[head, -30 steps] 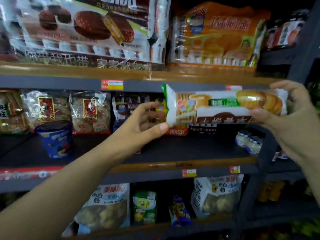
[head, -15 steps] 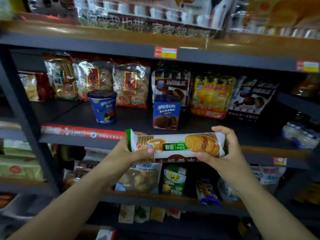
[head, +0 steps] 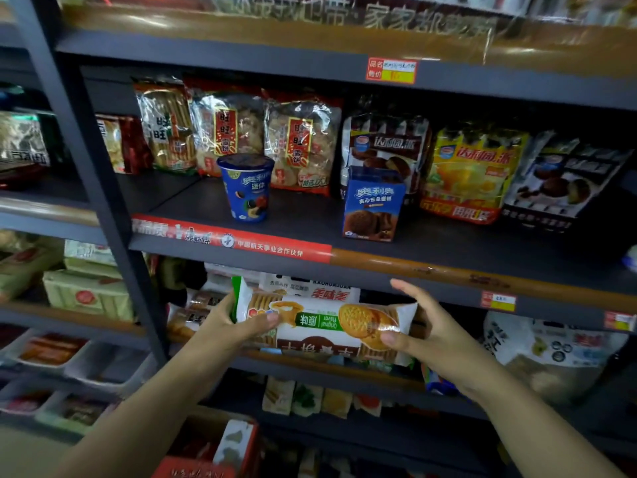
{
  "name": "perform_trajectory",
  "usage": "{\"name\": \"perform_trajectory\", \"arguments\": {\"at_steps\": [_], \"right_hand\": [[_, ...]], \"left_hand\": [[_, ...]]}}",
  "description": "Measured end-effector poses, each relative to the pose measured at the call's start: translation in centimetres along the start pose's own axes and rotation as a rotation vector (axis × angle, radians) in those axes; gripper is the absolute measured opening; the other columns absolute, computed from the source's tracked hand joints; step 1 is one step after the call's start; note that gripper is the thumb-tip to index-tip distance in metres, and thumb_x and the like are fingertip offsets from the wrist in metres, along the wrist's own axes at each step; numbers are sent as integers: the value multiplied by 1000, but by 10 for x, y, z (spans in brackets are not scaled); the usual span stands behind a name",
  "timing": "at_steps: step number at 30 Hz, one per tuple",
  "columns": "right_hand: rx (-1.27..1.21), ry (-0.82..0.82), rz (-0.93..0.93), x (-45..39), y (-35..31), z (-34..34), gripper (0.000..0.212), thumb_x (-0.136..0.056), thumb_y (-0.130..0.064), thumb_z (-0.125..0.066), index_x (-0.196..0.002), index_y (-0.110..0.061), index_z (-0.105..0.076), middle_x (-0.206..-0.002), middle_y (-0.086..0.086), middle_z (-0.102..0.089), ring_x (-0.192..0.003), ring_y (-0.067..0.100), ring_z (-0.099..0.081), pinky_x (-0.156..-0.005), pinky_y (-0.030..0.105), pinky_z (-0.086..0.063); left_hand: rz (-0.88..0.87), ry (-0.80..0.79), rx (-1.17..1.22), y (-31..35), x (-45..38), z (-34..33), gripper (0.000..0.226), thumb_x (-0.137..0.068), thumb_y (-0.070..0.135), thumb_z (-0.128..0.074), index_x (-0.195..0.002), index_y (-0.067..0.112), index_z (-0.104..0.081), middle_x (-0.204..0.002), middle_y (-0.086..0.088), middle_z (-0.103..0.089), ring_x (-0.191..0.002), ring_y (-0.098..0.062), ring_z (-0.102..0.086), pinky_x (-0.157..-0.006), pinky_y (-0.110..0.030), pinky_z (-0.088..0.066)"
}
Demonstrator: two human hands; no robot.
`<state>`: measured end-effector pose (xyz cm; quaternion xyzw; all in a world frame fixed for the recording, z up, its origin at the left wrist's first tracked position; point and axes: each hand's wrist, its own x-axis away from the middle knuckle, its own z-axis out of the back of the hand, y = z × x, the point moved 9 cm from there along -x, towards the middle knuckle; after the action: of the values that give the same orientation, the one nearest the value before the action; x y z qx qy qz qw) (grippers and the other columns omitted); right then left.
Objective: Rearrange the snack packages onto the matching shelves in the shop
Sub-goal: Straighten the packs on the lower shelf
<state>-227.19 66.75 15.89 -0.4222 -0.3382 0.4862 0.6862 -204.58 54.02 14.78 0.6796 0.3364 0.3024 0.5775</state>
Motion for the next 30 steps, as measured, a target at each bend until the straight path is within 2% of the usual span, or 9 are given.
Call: {"name": "perform_trajectory", "arguments": {"at_steps": [3, 6, 10, 12, 15, 19, 23, 27, 30], "right_hand": [[7, -50, -21, 2, 14, -11, 86, -46, -76, -76, -122, -68, -37, -142, -12, -43, -130, 14, -44, -106, 45, -42], [43, -147, -61, 4, 27, -27, 74, -46, -77, -74, -114, -65, -48, -138, -20, -42, -127, 9, -44, -106, 42, -42], [68, -234, -106, 4, 39, -48, 69, -48, -80, -70, -112, -60, -53, -135, -24, -42, -124, 7, -46, -104, 38, -43], [82, -257, -138, 1, 44, -58, 64, -58, -71, -69, -117, -54, -52, -131, -24, -41, -125, 8, -44, -105, 35, -41], [70, -271, -181, -5, 49, -73, 63, -62, -61, -70, -120, -44, -52, -124, -11, -55, -115, 6, -56, -101, 34, -47], [91, -271, -212, -13, 57, -97, 39, -81, -44, -69, -116, -44, -52, -114, -5, -59, -104, 6, -60, -97, 32, -49], [107, -238, -242, -23, 57, -119, 35, -81, -47, -68, -113, -48, -53, -117, -8, -55, -109, 5, -57, -95, 28, -48], [119, -157, -271, -37, 49, -139, 36, -83, -42, -67, -117, -41, -54, -114, -15, -55, -105, -1, -54, -86, 22, -46], [110, -72, -277, -49, 34, -154, 33, -87, -35, -65, -118, -35, -54, -111, -17, -62, -101, -1, -58, -87, 24, -47]], "left_hand": [[30, 23, 9, -17, 10, 9, 99, -24, 53, -91, -109, 16, -57, -97, -8, -74, -89, -27, -71, -66, -27, -57], [68, 36, 21, -32, 18, 18, 98, -24, 50, -92, -108, 13, -57, -96, -11, -74, -87, -28, -71, -63, -25, -57], [118, 59, 8, -48, 30, 34, 92, -33, 44, -91, -112, 13, -55, -99, -13, -73, -90, -32, -70, -76, -38, -55], [144, 92, 20, -57, 37, 46, 88, -39, 37, -91, -114, 11, -54, -100, -16, -73, -91, -35, -70, -79, -42, -54], [165, 171, 48, -65, 46, 68, 83, -40, 35, -93, -110, 9, -56, -95, -18, -73, -85, -36, -71, -64, -36, -58], [211, 226, 73, -79, 55, 93, 72, -53, 30, -89, -112, 7, -56, -91, -18, -73, -80, -36, -71, -58, -33, -58], [248, 199, 39, -85, 52, 112, 98, -25, 44, -93, -110, 12, -56, -91, -18, -73, -81, -38, -71, -58, -35, -58], [246, 176, 6, -83, 41, 140, 104, -17, 51, -91, -108, 14, -57, -90, -13, -74, -81, -32, -72, -57, -29, -57], [238, 158, -26, -75, 37, 171, 104, -16, 55, -89, -107, 15, -58, -92, -9, -75, -83, -27, -72, -68, -33, -56]]}}
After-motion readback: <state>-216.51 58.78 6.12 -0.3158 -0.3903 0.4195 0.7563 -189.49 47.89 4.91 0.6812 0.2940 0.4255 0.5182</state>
